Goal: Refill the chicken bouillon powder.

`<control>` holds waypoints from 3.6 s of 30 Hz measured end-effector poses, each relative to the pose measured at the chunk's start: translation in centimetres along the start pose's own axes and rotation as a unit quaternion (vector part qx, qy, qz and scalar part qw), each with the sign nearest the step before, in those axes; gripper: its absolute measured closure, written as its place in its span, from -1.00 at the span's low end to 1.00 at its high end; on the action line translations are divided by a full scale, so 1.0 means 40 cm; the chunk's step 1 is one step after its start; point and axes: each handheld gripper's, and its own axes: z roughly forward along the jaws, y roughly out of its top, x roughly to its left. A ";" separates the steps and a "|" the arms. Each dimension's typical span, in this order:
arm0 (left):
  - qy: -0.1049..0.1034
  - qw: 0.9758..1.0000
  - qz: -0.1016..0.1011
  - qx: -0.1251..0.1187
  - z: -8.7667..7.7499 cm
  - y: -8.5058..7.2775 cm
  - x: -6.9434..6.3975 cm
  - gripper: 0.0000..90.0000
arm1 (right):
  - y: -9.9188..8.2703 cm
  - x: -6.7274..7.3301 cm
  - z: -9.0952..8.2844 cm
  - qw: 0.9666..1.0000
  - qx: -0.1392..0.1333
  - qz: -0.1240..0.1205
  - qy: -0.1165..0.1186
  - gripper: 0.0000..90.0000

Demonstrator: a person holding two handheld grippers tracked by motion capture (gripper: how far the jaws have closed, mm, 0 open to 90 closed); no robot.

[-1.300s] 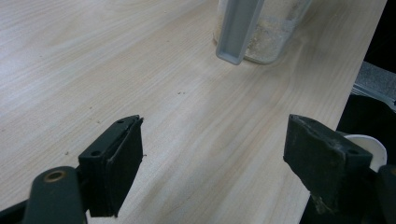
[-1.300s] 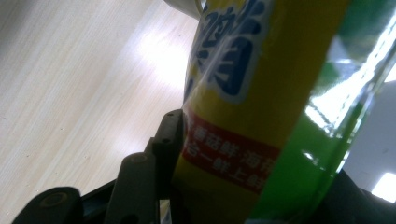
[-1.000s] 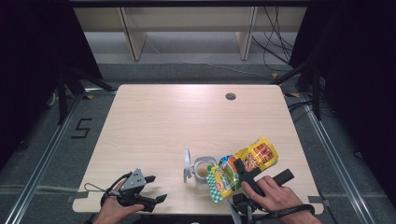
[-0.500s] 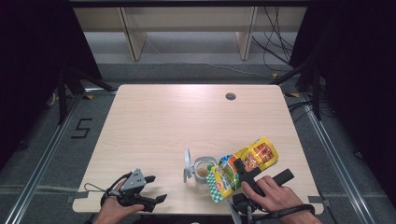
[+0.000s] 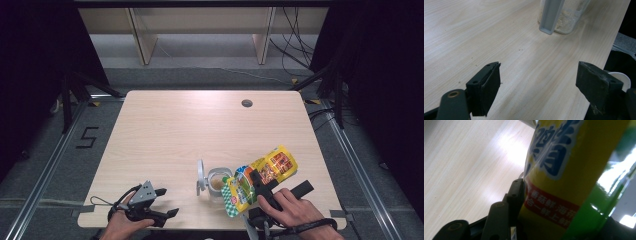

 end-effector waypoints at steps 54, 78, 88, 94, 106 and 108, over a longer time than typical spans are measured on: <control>0.000 1.000 -0.010 -0.007 0.000 -0.001 0.001 -0.57 | 0.004 -0.006 -0.005 1.000 0.001 -0.025 0.003 0.35; -0.002 1.000 -0.011 -0.012 0.005 -0.003 0.000 -0.57 | 0.009 -0.007 -0.007 0.999 0.000 -0.033 -0.001 0.36; -0.001 1.000 -0.011 -0.013 0.005 -0.003 0.000 -0.57 | 0.010 -0.008 -0.009 0.999 -0.001 -0.035 0.001 0.39; -0.001 1.000 -0.011 -0.012 0.005 -0.002 0.000 -0.57 | 0.012 -0.007 -0.011 1.000 0.001 -0.030 0.001 0.39; 0.000 1.000 -0.004 -0.003 0.002 0.000 0.002 -0.57 | 0.009 -0.005 -0.012 0.999 0.003 -0.032 0.000 0.39; 0.002 1.000 -0.003 -0.004 0.002 -0.002 0.002 -0.57 | 0.009 -0.005 -0.014 0.999 0.005 -0.032 0.000 0.39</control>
